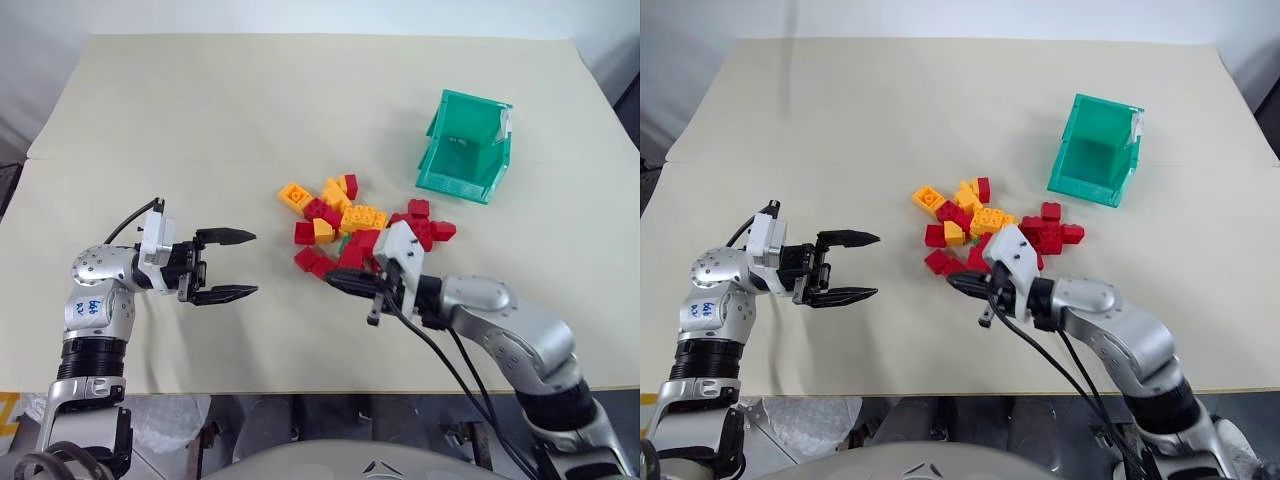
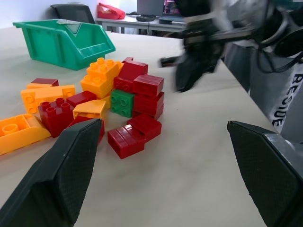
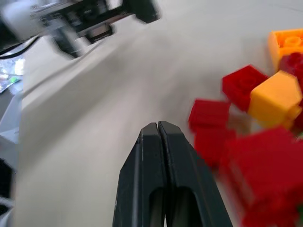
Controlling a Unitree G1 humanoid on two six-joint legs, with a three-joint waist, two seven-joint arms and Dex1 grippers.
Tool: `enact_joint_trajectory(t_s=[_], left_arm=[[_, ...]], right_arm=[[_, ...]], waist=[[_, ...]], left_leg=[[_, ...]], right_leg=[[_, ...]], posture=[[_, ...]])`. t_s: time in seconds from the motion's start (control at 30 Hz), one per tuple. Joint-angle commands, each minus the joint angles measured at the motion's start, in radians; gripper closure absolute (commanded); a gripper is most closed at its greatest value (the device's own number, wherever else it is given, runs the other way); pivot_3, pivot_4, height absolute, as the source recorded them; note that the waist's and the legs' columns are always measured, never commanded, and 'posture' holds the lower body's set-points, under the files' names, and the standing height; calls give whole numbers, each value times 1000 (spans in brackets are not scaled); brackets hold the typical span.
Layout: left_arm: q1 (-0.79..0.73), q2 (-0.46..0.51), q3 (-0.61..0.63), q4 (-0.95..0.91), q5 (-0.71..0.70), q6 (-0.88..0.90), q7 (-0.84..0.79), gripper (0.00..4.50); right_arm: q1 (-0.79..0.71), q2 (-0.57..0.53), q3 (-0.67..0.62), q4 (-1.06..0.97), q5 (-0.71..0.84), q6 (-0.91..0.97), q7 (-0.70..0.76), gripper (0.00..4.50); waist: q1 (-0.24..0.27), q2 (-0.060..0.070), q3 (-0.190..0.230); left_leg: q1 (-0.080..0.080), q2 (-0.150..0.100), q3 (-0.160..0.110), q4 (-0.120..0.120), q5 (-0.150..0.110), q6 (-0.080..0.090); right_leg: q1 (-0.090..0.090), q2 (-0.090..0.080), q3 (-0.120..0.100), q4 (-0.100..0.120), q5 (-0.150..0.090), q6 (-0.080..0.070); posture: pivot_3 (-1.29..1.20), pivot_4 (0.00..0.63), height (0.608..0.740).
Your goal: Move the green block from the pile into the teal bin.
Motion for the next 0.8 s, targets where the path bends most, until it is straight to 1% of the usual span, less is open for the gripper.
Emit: enact_joint_trajectory(t_s=[0.03,0.13,0.27,0.37,0.47,0.6,0.67,0.8], left_arm=[[9,-8,23,-32,-19,-19,21,0],[25,-8,28,-44,-16,-29,38,0],[45,-8,34,-64,-21,-33,55,0],[60,-13,38,-77,-22,-38,71,0],[69,-20,37,-85,-21,-43,82,0],[67,-27,31,-83,-18,-47,89,0],[59,-34,27,-73,-13,-52,92,0],[39,-42,21,-50,-9,-56,90,0]], right_arm=[[-37,60,-4,145,-92,-119,-24,4464],[-48,76,-45,193,-129,-181,-29,4464],[-55,69,-133,228,-151,-206,-67,4464],[-36,20,-199,259,-190,-216,-88,4464],[-14,-19,-234,264,-216,-228,-88,4464],[-6,-49,-267,254,-234,-219,-93,4464],[20,-89,-295,212,-221,-208,-64,4464],[106,-196,-401,59,-103,-164,52,4464]], waist=[[0,0,0],[-2,0,0],[-4,0,0],[-4,0,0],[-3,0,0],[-17,0,0],[-18,0,0],[-12,1,0]], left_leg=[[0,0,0,0,0,0],[0,0,0,0,0,0],[-1,0,0,0,0,0],[-1,0,0,0,0,0],[0,0,0,0,0,0],[0,0,0,0,0,0],[0,1,1,0,0,0],[-1,0,0,0,0,0]], right_leg=[[0,0,0,0,0,0],[0,0,0,0,0,0],[0,0,0,0,0,0],[0,0,0,0,0,0],[0,0,0,0,0,0],[0,0,0,0,0,0],[0,0,1,0,0,0],[0,0,1,0,0,0]], posture=[[0,150,740],[0,150,740],[0,150,740],[0,150,740],[0,150,740],[0,150,740],[0,150,740],[0,150,740]])
